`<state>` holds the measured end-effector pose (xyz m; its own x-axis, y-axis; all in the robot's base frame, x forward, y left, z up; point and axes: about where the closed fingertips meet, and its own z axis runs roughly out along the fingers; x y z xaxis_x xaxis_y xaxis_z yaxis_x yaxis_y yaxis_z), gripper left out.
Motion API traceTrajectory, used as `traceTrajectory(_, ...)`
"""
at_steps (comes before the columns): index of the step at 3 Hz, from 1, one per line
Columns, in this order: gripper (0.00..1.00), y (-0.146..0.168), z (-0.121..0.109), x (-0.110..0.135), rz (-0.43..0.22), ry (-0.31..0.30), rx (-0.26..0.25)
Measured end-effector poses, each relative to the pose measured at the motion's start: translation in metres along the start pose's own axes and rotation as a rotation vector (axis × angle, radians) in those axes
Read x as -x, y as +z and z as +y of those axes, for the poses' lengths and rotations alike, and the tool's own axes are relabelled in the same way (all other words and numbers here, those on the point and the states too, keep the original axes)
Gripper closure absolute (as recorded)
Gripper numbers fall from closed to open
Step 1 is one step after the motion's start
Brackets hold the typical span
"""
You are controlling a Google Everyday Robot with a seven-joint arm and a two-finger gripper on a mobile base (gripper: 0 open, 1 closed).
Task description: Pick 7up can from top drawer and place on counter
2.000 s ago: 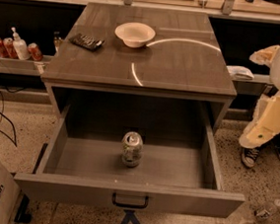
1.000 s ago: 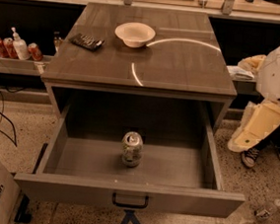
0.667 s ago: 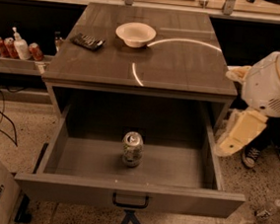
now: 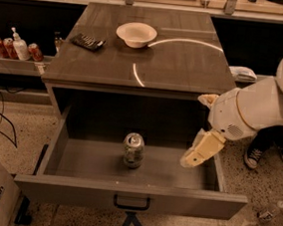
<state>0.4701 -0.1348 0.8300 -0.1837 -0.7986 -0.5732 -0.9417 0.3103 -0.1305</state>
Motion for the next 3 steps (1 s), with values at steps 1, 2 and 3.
traceTrajectory(1, 0.0, 0.047, 0.004, 0.001, -0.077, 0.04, 0.044)
traceTrajectory(2, 0.0, 0.089, 0.007, 0.005, -0.14, 0.064, 0.086)
traceTrajectory(3, 0.0, 0.13, 0.009, 0.017, -0.203, 0.076, 0.133)
